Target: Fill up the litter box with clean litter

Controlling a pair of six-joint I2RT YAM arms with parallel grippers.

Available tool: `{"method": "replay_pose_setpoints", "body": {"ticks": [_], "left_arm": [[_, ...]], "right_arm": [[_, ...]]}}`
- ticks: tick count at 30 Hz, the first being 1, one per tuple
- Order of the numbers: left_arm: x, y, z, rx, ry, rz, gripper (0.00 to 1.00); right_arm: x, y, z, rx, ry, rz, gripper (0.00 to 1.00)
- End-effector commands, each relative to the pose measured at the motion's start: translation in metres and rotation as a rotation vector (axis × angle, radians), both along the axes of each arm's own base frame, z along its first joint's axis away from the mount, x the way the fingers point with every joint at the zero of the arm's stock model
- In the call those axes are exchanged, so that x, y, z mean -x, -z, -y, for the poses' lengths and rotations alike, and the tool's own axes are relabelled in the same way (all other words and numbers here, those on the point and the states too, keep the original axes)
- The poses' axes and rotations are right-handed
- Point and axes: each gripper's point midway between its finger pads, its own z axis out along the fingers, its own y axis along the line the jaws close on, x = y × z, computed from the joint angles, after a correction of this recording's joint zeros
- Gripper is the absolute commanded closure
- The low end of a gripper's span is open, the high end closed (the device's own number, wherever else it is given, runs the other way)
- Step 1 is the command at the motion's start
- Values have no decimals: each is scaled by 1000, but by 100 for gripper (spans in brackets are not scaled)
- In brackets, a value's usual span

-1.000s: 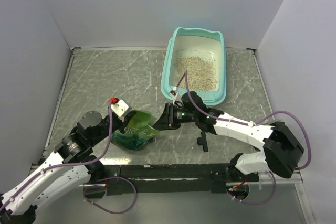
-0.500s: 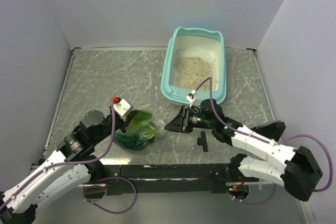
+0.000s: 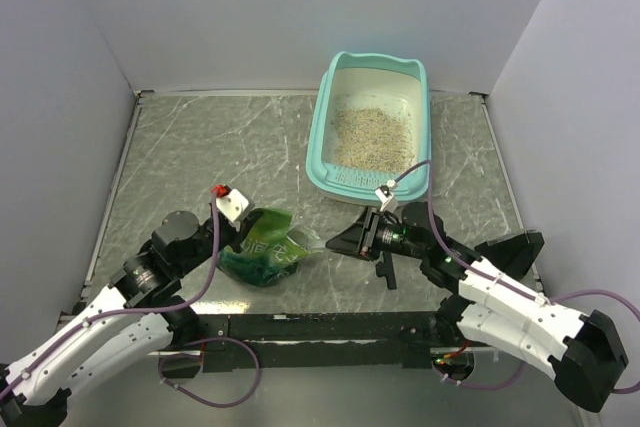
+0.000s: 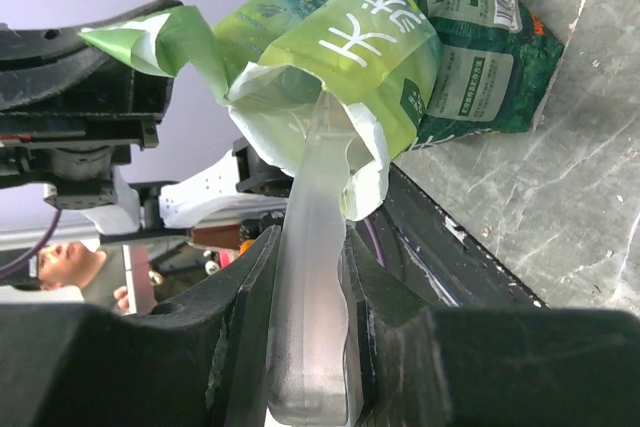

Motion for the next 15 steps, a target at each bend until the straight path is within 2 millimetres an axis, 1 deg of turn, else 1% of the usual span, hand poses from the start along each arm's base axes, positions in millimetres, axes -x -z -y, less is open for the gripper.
{"method": "replay_pose_setpoints", "body": {"ticks": [1, 3, 5, 6, 7, 9, 10, 13, 14, 15], "left_arm": [[-5, 2, 0, -1, -24, -6, 99], [-5, 3, 0, -1, -24, -10, 99], [-5, 2, 0, 1, -24, -8, 99], [-5, 3, 0, 0, -23, -9, 99], [-5, 3, 1, 1, -21, -8, 99], [-5, 3, 1, 1, -20, -9, 99], [-5, 4, 1, -3, -21, -13, 99], [-5, 4, 1, -1, -20, -14, 99], [-5, 3, 1, 0, -20, -12, 99], [-5, 4, 1, -2, -22, -13, 99]], "right_arm": [[-4, 1, 7, -29, 61, -28, 100], [-4, 3, 9, -47, 75, -36, 100], [-3, 11, 8, -66, 76, -44, 100], [-2, 17, 9, -65, 77, -52, 100], [-3, 14, 8, -85, 75, -31, 100], [-4, 18, 10, -86, 88, -17, 100], [-6, 13, 10, -103, 91, 13, 100], [-6, 15, 11, -123, 92, 46, 100], [-8, 8, 10, -152, 96, 76, 100], [-7, 14, 11, -154, 101, 74, 100]]}}
